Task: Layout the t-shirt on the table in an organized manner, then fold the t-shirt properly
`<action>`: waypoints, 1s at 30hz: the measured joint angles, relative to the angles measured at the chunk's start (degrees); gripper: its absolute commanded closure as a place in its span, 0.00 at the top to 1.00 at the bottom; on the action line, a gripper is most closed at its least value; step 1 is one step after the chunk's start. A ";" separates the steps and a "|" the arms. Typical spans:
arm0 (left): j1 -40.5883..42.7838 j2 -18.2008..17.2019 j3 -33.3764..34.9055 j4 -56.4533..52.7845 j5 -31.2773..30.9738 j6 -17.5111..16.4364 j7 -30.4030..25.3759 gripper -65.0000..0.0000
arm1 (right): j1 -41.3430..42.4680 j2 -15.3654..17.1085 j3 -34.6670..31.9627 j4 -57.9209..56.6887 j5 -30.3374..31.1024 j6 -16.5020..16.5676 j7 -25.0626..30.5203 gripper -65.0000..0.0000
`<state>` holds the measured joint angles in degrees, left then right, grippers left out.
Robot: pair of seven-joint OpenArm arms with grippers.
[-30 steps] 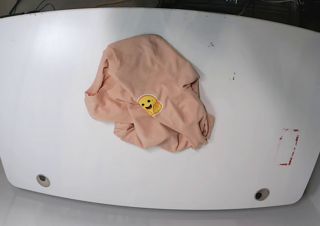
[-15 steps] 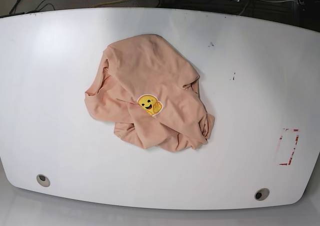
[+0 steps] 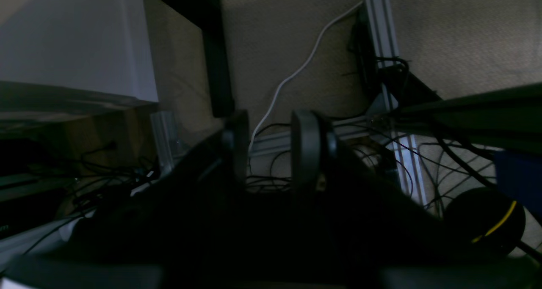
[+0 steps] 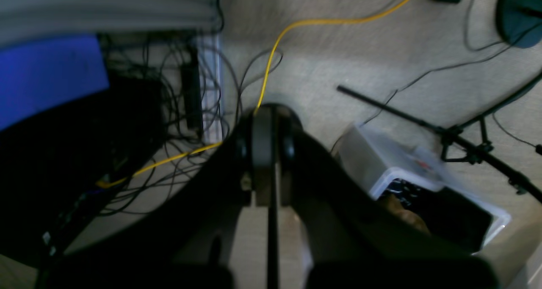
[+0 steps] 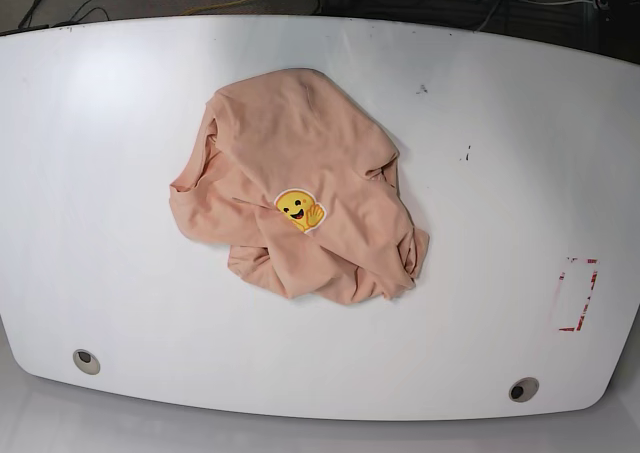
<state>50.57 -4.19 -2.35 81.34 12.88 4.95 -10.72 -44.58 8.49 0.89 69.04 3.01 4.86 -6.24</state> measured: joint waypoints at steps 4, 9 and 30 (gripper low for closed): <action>1.31 0.02 0.00 1.95 0.00 -0.02 -0.83 0.23 | -0.96 0.09 0.44 1.60 -0.04 -0.24 -0.15 0.03; 2.73 0.04 0.00 4.04 0.02 -0.02 -1.38 0.23 | -1.57 -0.31 1.14 3.48 -0.15 -0.17 -0.22 0.03; 9.73 0.87 0.15 15.76 0.46 -0.09 -1.33 0.24 | -4.85 -1.18 -0.52 16.92 -0.24 -0.20 -0.66 0.02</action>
<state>60.29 -3.31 -2.20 97.10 13.34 4.86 -12.05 -49.43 7.31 0.36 85.95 2.76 4.67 -6.90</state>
